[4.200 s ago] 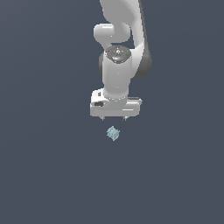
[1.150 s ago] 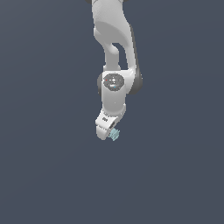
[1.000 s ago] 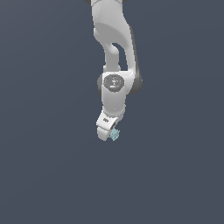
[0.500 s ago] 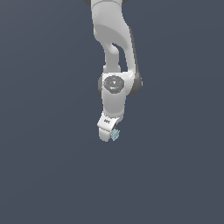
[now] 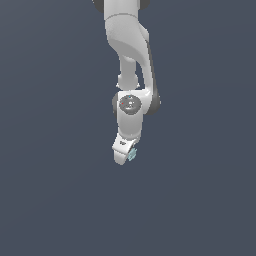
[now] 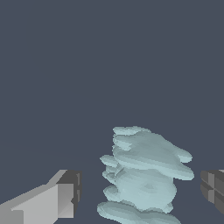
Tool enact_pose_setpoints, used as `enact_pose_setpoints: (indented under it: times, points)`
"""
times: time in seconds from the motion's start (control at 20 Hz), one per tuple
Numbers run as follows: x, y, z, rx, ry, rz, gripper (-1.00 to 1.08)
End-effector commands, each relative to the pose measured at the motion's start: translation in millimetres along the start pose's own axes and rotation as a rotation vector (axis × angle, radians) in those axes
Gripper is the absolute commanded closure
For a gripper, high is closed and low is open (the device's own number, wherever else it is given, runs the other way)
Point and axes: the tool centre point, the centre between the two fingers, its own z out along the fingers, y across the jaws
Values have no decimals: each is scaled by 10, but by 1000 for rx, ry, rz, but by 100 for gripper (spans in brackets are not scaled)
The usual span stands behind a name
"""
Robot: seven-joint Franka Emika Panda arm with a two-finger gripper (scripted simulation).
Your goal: Pick up the object and move it to a goal position.
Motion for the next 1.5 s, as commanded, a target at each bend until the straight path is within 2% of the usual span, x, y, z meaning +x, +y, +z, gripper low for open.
enact_pose_setpoints:
  times: [0.0,0.25,0.3,1.0,1.45]
  points:
    - [-1,-3,113,0,0,-1,-92]
    - [4,7,185,0,0,-2,-92]
    - [4,7,185,0,0,-2,108]
    - [-21,12,141,-1,0,-1,108]
    - [-250,19,-230,-1,0,-2,108]
